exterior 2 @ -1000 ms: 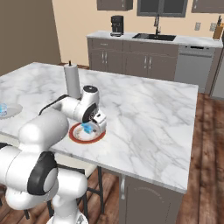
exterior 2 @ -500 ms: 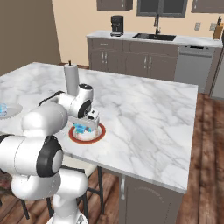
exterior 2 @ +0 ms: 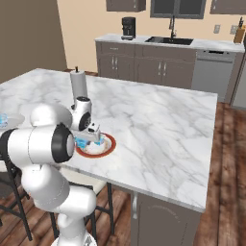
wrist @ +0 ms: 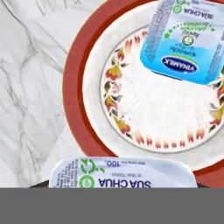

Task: Place two yogurt containers on each plate.

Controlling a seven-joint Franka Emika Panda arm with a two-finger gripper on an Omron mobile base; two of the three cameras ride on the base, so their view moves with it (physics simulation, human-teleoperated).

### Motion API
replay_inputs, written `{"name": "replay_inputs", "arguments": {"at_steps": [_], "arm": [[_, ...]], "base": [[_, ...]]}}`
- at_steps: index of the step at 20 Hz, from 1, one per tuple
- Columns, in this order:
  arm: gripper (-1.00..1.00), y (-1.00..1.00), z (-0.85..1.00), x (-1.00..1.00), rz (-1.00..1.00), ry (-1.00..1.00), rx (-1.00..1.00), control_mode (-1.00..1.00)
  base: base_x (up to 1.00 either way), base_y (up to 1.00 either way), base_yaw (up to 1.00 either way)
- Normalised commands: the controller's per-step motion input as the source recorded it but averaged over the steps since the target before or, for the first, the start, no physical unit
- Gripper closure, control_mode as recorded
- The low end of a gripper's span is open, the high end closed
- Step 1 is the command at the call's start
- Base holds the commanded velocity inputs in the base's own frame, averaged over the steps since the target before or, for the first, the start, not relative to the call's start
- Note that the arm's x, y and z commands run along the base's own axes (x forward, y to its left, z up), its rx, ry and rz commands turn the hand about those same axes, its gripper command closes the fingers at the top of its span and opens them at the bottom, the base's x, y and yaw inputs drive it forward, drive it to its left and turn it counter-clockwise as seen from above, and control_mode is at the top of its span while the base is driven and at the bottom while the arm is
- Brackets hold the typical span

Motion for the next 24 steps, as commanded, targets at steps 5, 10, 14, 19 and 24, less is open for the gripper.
{"name": "replay_inputs", "arguments": {"at_steps": [5,10,14,19,24], "arm": [[1.0,-0.09,-0.29,0.38,-0.04,0.02,-0.03,-1.0],[1.0,-0.13,-0.3,0.08,-0.07,0.02,-0.01,-1.0],[1.0,0.0,-0.37,0.06,-0.09,0.03,-0.01,-1.0],[1.0,0.0,-0.37,0.11,-0.07,0.01,0.0,-1.0],[1.0,0.0,-0.25,0.12,-0.05,0.0,0.0,-1.0]], "base": [[0.0,0.0,0.0],[0.0,0.0,0.0],[0.0,0.0,0.0],[0.0,0.0,0.0],[0.0,0.0,0.0]]}}
